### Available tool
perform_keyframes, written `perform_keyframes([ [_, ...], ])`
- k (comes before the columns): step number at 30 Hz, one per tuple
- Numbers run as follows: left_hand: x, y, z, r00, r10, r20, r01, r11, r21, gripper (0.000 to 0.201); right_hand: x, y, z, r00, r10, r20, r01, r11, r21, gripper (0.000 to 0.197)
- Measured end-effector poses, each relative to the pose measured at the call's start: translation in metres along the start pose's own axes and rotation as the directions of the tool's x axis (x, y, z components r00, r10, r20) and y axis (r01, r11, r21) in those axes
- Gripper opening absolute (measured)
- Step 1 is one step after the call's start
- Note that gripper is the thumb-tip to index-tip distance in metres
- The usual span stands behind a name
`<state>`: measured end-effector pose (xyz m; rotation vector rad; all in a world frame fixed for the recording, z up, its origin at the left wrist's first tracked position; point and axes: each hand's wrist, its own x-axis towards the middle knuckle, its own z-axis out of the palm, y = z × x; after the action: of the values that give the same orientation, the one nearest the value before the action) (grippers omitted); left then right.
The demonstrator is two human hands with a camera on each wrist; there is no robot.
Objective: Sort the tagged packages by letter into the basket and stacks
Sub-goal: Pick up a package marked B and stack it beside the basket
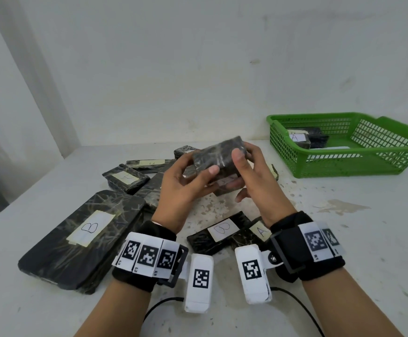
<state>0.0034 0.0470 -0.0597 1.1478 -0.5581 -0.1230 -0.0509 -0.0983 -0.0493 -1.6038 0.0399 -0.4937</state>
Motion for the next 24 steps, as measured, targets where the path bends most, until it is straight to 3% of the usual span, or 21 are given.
perform_keyframes([
  [4,0.003,0.006,-0.003,0.984,-0.035,-0.176,0.017,0.995,-0.101,0.051,0.004,0.000,-0.016,0.995,0.050,-0.081,-0.054,0.997,-0.049,0.065],
  [8,0.004,0.009,-0.004,0.966,-0.062,-0.250,0.023,0.987,-0.156,0.044,0.010,0.011,-0.030,0.978,0.095,-0.188,-0.121,0.984,-0.129,0.059],
  [11,0.005,0.009,-0.005,0.973,-0.091,-0.210,0.056,0.984,-0.167,0.038,0.015,0.012,-0.034,0.968,0.115,-0.225,-0.139,0.986,-0.096,0.054],
  [16,0.003,0.009,0.002,0.969,-0.216,-0.118,0.198,0.969,-0.146,0.028,0.019,0.006,-0.039,0.948,0.168,-0.270,-0.156,0.986,0.067,0.026],
  [21,0.008,0.008,0.010,0.967,-0.150,-0.204,0.189,0.964,0.187,0.028,0.012,-0.010,-0.069,0.929,0.154,-0.336,-0.136,0.988,0.076,0.020],
  [24,0.006,0.007,0.027,0.969,-0.160,-0.187,0.208,0.940,0.270,0.034,-0.002,-0.017,-0.099,0.934,0.153,-0.322,-0.149,0.988,0.038,0.023],
])
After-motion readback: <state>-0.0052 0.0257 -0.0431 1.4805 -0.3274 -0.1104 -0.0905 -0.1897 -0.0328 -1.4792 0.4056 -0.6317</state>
